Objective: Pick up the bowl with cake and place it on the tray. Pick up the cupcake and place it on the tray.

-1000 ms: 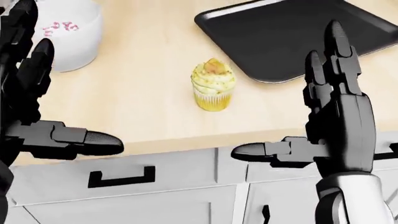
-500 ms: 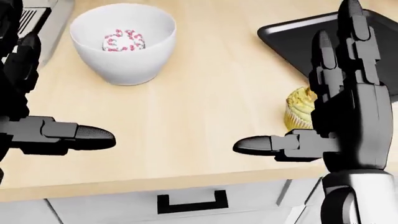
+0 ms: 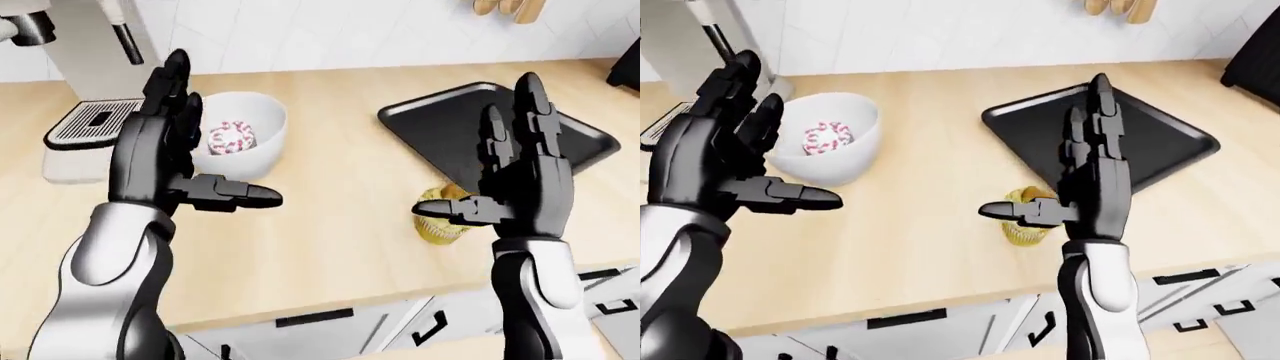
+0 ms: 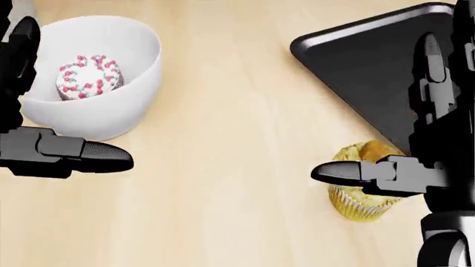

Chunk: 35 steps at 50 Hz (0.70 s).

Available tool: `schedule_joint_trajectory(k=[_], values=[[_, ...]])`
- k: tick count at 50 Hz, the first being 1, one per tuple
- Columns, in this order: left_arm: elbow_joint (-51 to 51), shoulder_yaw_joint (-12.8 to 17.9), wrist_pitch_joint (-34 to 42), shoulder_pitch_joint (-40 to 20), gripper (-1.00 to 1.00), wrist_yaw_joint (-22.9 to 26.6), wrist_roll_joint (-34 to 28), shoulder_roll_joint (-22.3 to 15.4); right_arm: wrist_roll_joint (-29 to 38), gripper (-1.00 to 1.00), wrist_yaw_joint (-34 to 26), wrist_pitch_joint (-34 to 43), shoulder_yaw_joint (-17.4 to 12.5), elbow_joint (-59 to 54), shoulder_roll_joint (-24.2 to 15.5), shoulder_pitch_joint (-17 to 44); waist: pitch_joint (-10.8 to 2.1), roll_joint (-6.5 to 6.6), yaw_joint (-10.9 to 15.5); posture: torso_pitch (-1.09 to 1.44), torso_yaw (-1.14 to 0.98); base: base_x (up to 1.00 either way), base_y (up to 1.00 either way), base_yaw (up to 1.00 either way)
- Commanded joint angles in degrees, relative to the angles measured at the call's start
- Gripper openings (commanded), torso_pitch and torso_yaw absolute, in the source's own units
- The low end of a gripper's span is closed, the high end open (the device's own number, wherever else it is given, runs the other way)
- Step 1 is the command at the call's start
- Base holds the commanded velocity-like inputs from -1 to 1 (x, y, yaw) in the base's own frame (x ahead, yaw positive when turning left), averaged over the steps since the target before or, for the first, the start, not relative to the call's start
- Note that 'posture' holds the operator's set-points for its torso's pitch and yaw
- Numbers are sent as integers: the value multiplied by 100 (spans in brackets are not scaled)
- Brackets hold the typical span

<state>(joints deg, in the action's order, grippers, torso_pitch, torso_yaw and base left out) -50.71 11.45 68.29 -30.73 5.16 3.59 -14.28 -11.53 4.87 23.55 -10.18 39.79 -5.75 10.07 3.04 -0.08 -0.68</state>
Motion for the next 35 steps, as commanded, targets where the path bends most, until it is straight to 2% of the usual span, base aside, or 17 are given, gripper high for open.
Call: schedule_joint_trajectory(k=[1, 3, 4, 6, 8, 9, 11, 12, 13, 15, 16, 22, 26, 29, 35], values=[[-270, 136, 6, -291, 100, 8, 37, -140, -78, 100, 44, 82, -100, 448, -93, 212, -256, -24, 1, 0, 0, 0, 0, 0], [-367, 228, 194, -417, 100, 21, 93, -227, -124, 100, 66, 242, -186, 622, -156, 248, -104, -183, -3, 0, 0, 0, 0, 0], [-412, 254, 270, -461, 100, 20, 117, -259, -143, 100, 73, 285, -214, 660, -173, 264, -89, -225, 2, 0, 0, 0, 0, 0], [-564, 353, 513, -590, 100, 33, 191, -340, -200, 100, 103, 436, -280, 810, -220, 304, -76, -247, 13, 0, 0, 0, 0, 0], [-596, 387, 565, -628, 100, 31, 230, -384, -233, 100, 118, 490, -313, 867, -243, 320, 8, -288, 5, 0, 0, 0, 0, 0], [-589, 399, 569, -636, 100, 28, 245, -413, -225, 100, 111, 503, -317, 883, -265, 319, -5, -271, 31, 0, 0, 0, 0, 0], [-494, 376, 494, -585, 100, 42, 239, -500, -203, 100, 87, 578, -340, 969, -310, 309, -17, -221, -23, 0, 0, 0, 0, 0], [-447, 353, 445, -549, 100, 53, 217, -540, -198, 100, 76, 614, -357, 1007, -324, 312, -44, -157, -33, 0, 0, 0, 0, 0], [-405, 287, 418, -517, 100, 81, 168, -626, -207, 100, 63, 667, -394, 1073, -341, 302, -71, -64, -51, 0, 0, 0, 0, 0], [-268, 53, 316, -478, 100, 176, -67, -846, -225, 100, 58, 760, -448, 1191, -355, 290, -154, 214, -81, 0, 0, 0, 0, 0], [-107, -58, 196, -447, 100, 268, -208, -921, -245, 100, 71, 822, -473, 1256, -358, 299, -74, 53, -36, 0, 0, 0, 0, 0], [422, -790, -444, -245, 100, 1042, -1499, -992, -294, 100, 109, 955, -534, 1380, -389, 358, -149, -8, 69, 0, 0, 0, 0, 0], [830, -1127, -852, -441, 100, 1738, -2611, -725, -315, 100, 114, 915, -553, 1349, -397, 359, -186, -51, 112, 0, 0, 0, 0, 0], [963, -1203, -896, -720, 100, 2397, -3424, -571, -347, 100, 127, 916, -572, 1377, -403, 342, -208, -83, 120, 0, 0, 0, 0, 0], [1463, -1228, -1592, -865, 100, 3280, -4662, -127, -358, 100, 145, 888, -559, 1408, -389, 302, -190, -110, 146, 0, 0, 0, 0, 0]])
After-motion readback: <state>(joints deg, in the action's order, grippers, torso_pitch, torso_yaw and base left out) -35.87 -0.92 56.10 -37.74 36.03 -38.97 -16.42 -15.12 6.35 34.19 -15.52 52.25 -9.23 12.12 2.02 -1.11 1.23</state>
